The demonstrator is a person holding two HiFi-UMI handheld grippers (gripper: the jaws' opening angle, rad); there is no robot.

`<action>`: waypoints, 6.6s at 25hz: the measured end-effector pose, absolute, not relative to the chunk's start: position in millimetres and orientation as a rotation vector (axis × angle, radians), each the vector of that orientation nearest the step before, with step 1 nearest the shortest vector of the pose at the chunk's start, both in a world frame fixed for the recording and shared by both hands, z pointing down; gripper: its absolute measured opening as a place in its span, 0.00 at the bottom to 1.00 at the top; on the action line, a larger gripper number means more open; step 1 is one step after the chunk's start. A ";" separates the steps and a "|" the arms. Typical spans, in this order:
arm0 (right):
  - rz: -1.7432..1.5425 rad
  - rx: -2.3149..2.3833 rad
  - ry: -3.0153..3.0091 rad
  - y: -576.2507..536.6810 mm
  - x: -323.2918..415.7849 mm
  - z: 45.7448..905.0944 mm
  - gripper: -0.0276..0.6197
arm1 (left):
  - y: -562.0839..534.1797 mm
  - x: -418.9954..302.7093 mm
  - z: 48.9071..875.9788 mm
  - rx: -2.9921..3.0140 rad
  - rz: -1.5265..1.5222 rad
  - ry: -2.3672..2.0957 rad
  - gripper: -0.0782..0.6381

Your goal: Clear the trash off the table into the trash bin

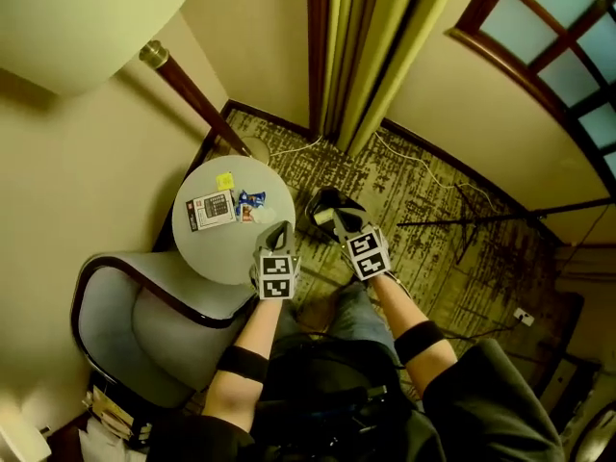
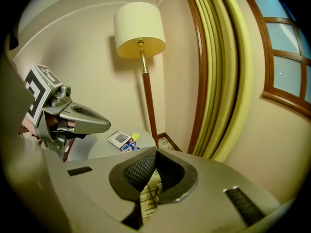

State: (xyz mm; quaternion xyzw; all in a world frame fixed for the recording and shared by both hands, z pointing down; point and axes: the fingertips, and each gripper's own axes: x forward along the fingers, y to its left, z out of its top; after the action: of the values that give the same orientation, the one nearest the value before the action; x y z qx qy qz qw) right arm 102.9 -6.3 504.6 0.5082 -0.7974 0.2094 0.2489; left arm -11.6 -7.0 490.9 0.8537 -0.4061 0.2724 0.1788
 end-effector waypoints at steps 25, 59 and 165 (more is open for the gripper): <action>0.389 0.853 -2.321 5.3 -127.6 518.0 0.05 | 20.6 -223.9 489.6 2.172 0.660 -1.505 0.11; 0.391 0.754 -1.962 -81.3 -132.9 793.0 0.52 | -31.0 -241.9 630.6 2.036 0.729 -1.454 0.11; 1.083 1.601 -1.726 27.5 204.2 918.7 0.16 | -8.5 137.0 858.8 2.438 1.105 -0.615 0.11</action>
State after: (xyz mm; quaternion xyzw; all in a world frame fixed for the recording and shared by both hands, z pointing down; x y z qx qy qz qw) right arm 204.2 27.5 918.7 0.5947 -0.6411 0.4021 0.2715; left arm 137.0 -8.5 858.8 0.8705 -0.2197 0.3943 0.1961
